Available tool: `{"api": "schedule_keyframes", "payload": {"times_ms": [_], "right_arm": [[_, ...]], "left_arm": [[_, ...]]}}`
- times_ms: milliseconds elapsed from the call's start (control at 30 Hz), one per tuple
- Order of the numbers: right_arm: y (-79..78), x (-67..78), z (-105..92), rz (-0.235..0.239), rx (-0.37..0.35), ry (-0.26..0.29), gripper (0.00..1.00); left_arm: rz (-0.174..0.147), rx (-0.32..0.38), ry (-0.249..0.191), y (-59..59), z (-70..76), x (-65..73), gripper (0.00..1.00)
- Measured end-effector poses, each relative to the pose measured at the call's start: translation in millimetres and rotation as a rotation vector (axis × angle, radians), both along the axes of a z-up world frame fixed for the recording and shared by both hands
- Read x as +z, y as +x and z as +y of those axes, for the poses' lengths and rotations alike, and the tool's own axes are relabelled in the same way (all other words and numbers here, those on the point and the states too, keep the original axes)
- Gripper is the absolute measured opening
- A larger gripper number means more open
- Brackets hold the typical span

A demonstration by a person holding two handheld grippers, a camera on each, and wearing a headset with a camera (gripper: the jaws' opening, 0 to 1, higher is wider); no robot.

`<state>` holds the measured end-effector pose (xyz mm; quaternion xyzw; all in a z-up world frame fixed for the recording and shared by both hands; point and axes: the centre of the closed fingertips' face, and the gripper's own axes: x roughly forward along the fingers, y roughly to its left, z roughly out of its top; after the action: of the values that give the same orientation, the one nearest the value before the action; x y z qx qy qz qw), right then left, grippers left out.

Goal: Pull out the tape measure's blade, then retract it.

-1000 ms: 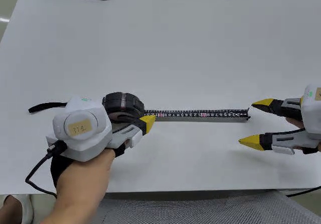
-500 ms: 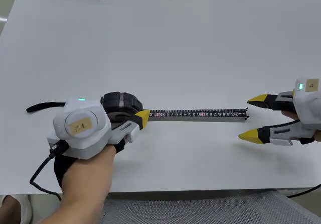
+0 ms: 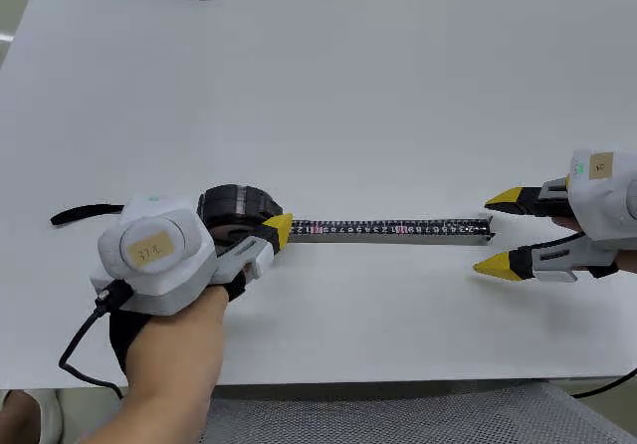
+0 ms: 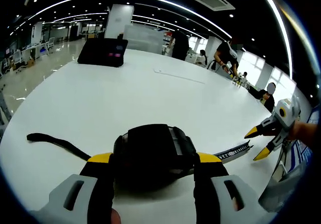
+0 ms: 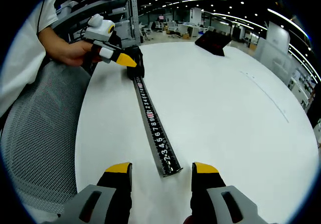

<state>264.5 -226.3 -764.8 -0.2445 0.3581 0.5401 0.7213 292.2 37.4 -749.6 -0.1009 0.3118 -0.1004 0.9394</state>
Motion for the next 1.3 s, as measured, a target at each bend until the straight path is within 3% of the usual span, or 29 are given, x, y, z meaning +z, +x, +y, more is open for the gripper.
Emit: {"api": "schedule_keyframes", "payload": {"times_ms": [367,800,1300], "right_arm": [[1.5,-5.8,-0.4,0.016,0.038,-0.028,0.39],[8.1,-9.5,-5.5,0.021,0.093,-0.069,0.24],[8.1,-10.8,-5.5,0.016,0.15,-0.075,0.12]], "left_arm": [[0.004,-0.005,-0.002,0.0,-0.5,0.4,0.6],[0.004,-0.007,-0.006,0.9,0.0,0.4,0.6],[0.006,-0.006,-0.012,0.2,-0.3,0.2,0.6]]}}
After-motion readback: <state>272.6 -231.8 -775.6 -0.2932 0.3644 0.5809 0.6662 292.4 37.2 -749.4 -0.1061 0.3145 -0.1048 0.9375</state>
